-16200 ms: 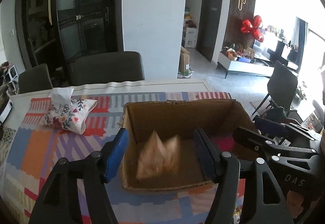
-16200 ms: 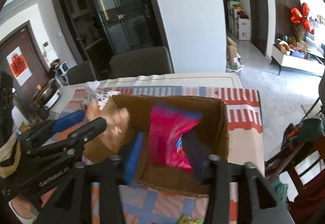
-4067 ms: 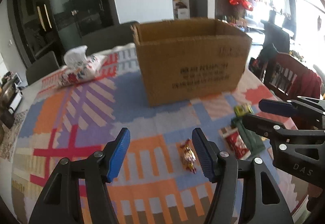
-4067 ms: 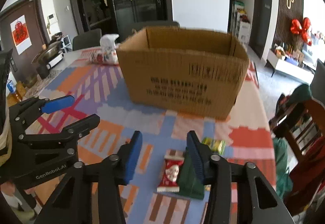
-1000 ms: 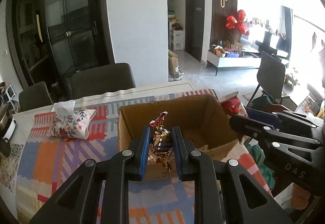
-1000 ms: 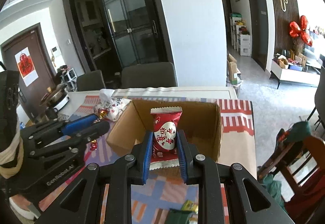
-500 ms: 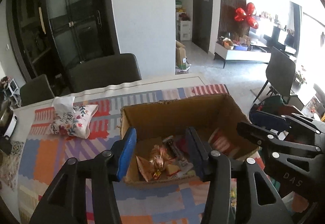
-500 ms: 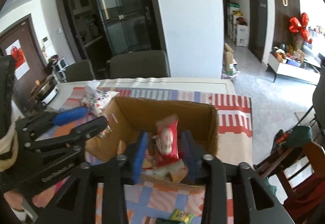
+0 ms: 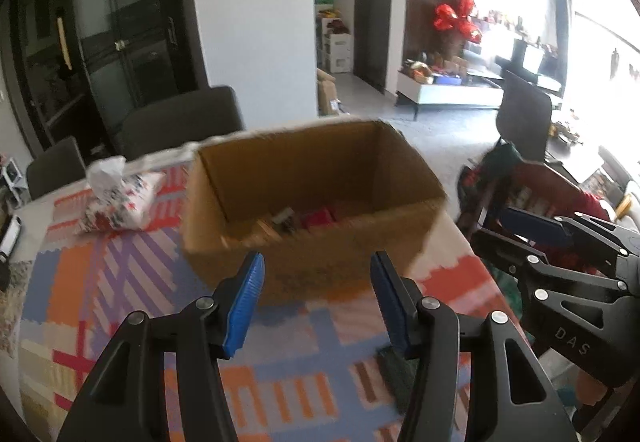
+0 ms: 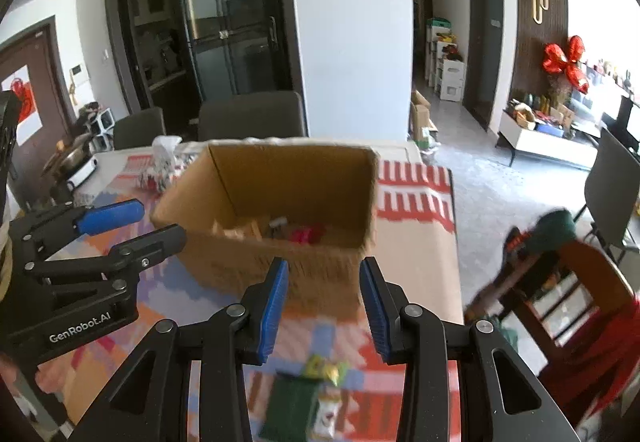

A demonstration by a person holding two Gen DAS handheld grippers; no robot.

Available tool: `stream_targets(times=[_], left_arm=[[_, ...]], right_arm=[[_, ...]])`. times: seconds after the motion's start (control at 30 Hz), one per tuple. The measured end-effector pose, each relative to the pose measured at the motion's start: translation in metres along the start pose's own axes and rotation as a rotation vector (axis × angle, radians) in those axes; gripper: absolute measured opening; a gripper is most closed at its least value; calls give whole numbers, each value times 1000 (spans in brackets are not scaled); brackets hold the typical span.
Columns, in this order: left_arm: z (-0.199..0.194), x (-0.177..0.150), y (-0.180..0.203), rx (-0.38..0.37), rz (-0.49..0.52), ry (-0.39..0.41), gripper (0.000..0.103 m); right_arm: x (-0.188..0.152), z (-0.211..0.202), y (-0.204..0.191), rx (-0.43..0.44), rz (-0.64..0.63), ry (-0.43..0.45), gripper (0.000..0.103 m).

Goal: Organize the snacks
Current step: 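Move both tools back down to the green pack and white packet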

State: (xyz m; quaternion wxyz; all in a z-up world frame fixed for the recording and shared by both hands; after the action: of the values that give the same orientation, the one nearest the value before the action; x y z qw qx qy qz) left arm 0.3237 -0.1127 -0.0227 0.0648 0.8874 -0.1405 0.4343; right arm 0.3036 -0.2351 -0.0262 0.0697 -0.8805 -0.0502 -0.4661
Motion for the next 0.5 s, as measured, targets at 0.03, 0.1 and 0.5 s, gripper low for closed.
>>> stream_targets(times=[0.03,0.1,0.5], left_arm=[[1,-7,7,-12,3,-14,54],[4,-21,19,-33,-1,-38,54],[36,-92,64,-93,-46,-218,54]], right_arm=[[-7,-3,4,-6,3,-4,38],[-21,-7,11,-19,10,-21,38],[-108,-5,44,-26,127,-149,38]])
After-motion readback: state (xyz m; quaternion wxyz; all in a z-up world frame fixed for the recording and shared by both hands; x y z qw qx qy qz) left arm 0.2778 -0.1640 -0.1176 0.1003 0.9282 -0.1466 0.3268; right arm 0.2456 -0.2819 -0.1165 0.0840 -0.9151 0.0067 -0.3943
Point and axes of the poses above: each gripper's, at about its wrist camera, not at the fingertips, and z roughly the way its jaws point, y to its right, x to its top, the point moved 7 cm from there along z, roughly the way its jaws point, and after that the axes turned 7 degrees about y, right-handed, at the moved point
